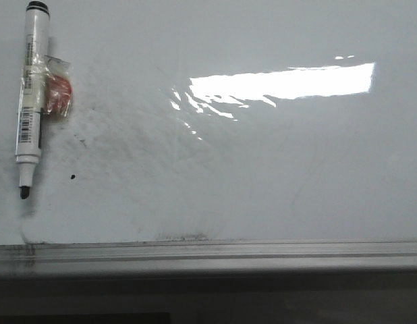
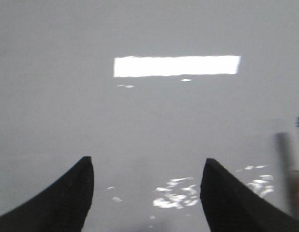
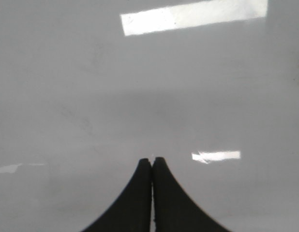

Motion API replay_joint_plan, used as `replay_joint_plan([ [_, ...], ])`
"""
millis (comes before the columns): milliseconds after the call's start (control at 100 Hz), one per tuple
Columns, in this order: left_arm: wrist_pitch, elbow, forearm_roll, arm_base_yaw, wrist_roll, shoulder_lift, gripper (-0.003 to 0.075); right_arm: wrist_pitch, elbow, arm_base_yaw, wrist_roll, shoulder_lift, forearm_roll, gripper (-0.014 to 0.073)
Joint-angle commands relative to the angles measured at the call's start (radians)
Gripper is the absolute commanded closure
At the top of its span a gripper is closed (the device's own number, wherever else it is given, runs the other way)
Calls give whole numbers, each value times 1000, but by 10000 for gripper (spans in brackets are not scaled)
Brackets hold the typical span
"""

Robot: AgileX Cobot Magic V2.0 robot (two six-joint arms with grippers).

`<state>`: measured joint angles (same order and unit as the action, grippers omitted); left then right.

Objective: Write number 9 on whiteboard

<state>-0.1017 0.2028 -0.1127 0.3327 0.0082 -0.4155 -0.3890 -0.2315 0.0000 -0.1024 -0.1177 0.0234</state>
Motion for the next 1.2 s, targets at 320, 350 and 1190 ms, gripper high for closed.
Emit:
replay_joint_plan([
  [320, -161, 35, -127, 492, -1, -192, 279, 74, -27, -3, 7, -19, 4, 657],
  [350, -178, 35, -127, 518, -1, -215, 279, 74, -27, -3, 7, -19, 4, 657],
  [1190, -415, 36, -216, 554, -1, -627, 543, -22, -27, -3, 7, -22, 4, 657],
])
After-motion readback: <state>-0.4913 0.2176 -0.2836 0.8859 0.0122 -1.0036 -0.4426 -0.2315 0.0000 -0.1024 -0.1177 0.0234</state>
